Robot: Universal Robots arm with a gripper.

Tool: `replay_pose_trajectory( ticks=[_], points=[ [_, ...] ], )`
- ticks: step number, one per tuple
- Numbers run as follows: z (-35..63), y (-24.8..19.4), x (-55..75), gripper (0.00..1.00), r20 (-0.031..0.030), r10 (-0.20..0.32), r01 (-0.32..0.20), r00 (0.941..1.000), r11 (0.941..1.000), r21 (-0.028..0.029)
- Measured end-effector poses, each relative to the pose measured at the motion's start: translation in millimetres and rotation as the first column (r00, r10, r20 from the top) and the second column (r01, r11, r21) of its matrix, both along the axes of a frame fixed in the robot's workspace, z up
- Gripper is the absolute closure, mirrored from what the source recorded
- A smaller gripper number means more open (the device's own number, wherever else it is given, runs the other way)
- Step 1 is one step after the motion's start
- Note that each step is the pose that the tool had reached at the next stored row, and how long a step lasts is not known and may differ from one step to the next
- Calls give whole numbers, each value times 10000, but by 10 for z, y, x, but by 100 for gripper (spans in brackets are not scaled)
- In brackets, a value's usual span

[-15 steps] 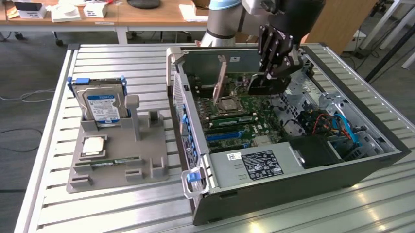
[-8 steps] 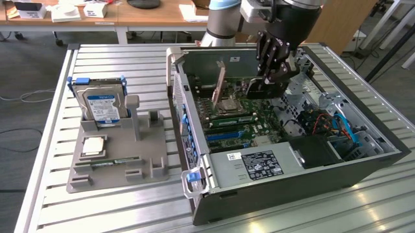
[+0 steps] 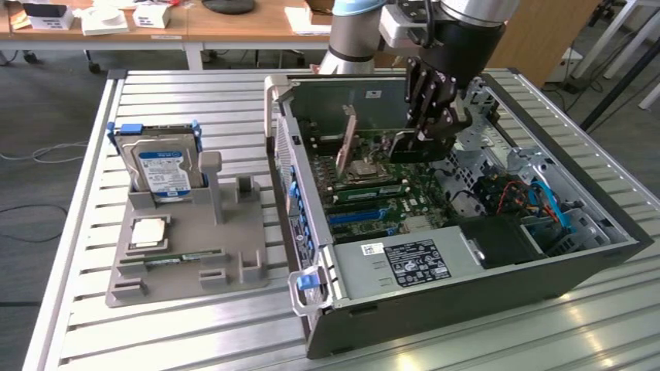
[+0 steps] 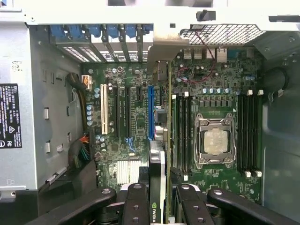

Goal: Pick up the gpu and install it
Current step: 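Insert the gpu into the slot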

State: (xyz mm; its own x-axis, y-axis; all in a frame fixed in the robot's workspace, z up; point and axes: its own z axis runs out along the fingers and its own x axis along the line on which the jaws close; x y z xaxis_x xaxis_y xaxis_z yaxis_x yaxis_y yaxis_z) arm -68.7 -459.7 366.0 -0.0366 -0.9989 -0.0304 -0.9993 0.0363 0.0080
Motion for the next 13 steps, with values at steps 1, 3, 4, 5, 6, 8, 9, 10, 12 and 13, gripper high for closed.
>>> replay_pose_trajectory(
  ticks=[1, 3, 4, 5, 6, 8, 9, 10, 12, 13],
  points=[
    [-11, 0, 0, 73, 0, 0, 0, 10000, 10000, 2],
    [-31, 0, 0, 73, -1, 0, 0, 10000, 10000, 3],
    [-41, 0, 0, 73, 0, 0, 0, 10000, 10000, 4],
    [-52, 0, 0, 73, 0, 0, 0, 10000, 10000, 6],
    [-62, 0, 0, 73, 0, 1, -1, 10000, 10000, 8],
    [-82, 0, 0, 73, -1, 0, 0, 10000, 10000, 11],
    [-92, 0, 0, 73, -1, 0, 0, 10000, 10000, 13],
    [-103, 0, 0, 73, -1, 0, 0, 10000, 10000, 18],
    [-125, 0, 0, 73, -1, 0, 0, 10000, 10000, 34],
    [-139, 0, 0, 73, 0, 0, 0, 10000, 10000, 42]
  ],
)
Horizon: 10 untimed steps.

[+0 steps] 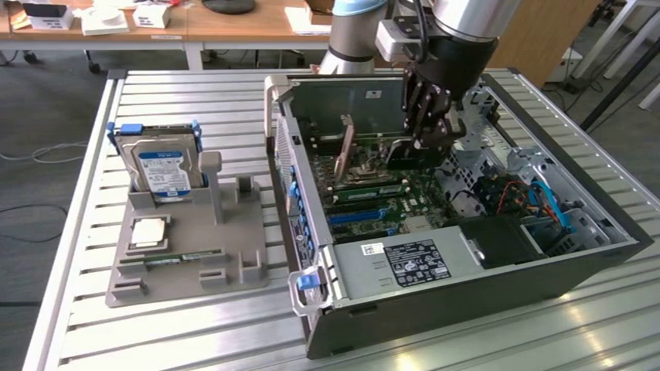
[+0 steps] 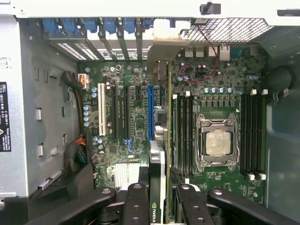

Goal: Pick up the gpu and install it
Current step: 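Insert the gpu into the slot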

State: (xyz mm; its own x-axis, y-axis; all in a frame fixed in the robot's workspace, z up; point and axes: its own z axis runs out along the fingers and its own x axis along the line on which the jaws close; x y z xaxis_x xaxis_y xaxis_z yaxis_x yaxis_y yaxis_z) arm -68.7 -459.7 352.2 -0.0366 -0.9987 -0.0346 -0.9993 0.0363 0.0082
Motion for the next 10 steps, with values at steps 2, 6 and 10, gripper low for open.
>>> replay_pose_trajectory(
  ticks=[2, 6, 10],
  points=[
    [-21, 0, 0, 73, -1, 1, -1, 10000, 10000, 13],
    [-72, 0, 0, 73, 0, 2, -2, 10000, 10000, 52],
    [-132, 0, 0, 73, 0, 7, -7, 10000, 10000, 78]
  ],
)
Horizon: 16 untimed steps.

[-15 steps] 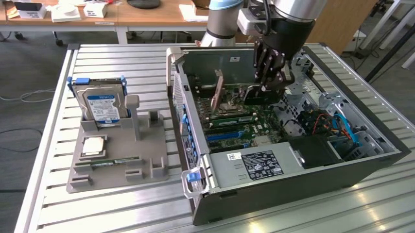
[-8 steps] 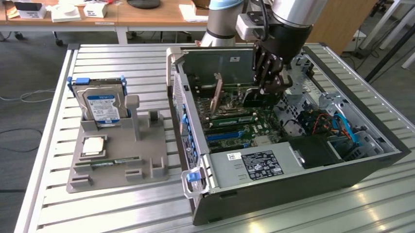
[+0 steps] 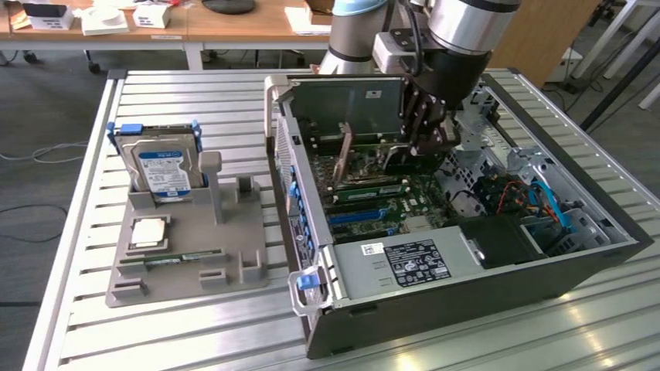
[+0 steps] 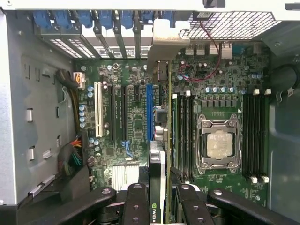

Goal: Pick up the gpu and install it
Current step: 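Insert the gpu into the slot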

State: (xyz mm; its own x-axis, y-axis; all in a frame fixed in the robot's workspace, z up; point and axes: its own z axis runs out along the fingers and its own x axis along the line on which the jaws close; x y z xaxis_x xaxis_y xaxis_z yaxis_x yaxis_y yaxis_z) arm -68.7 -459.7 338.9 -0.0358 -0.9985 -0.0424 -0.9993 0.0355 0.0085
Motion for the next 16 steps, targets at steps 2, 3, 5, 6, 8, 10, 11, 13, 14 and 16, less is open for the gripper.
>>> replay_pose_trajectory(
  ticks=[2, 3, 5, 6, 8, 10, 11, 13, 14, 16],
  points=[
    [-25, 0, 0, 73, -1, 2, -2, 10000, 10000, 11],
    [-40, 0, 0, 73, 0, 4, -4, 10000, 10000, 15],
    [-74, 0, 0, 73, 0, 7, -7, 10000, 10000, 25],
    [-91, 0, 0, 73, 0, 12, -12, 10000, 10000, 27],
    [-124, 0, -1, 73, 0, 42, -42, 10000, 10000, 30],
    [-152, 0, -3, 73, 0, 74, -74, 10000, 10000, 32],
    [-168, 0, -6, 73, 0, 88, -88, 10000, 10000, 34],
    [-195, 0, -7, 73, 0, 118, -118, 9999, 9999, 34],
    [-208, 0, -8, 73, 0, 133, -133, 9999, 9999, 36],
    [-234, 0, -9, 73, 0, 161, -161, 9999, 9999, 40]
  ],
)
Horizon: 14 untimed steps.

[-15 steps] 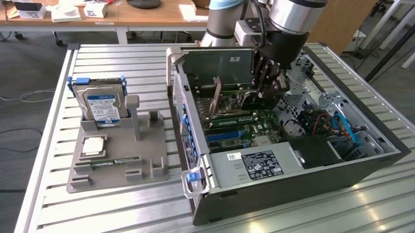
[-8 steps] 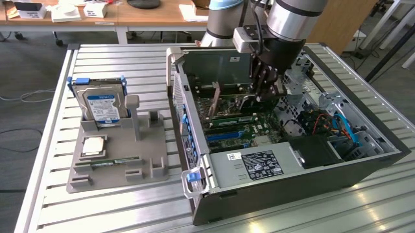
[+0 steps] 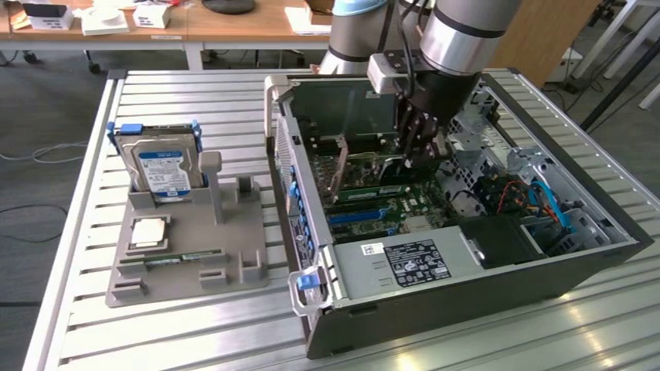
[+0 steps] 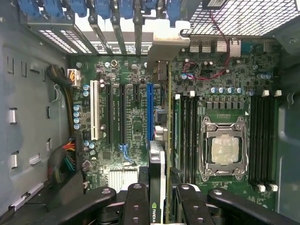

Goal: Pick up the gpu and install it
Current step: 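Insert the gpu into the slot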

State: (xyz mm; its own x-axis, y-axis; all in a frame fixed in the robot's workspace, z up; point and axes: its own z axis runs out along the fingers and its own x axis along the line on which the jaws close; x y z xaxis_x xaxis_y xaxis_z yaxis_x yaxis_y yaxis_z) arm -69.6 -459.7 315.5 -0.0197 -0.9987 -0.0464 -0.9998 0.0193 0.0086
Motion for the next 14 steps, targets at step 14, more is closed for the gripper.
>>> replay_pose_trajectory(
  ticks=[14],
  points=[
    [-167, 0, -12, 73, 6, 191, -191, 9998, 9998, 9]
  ],
)
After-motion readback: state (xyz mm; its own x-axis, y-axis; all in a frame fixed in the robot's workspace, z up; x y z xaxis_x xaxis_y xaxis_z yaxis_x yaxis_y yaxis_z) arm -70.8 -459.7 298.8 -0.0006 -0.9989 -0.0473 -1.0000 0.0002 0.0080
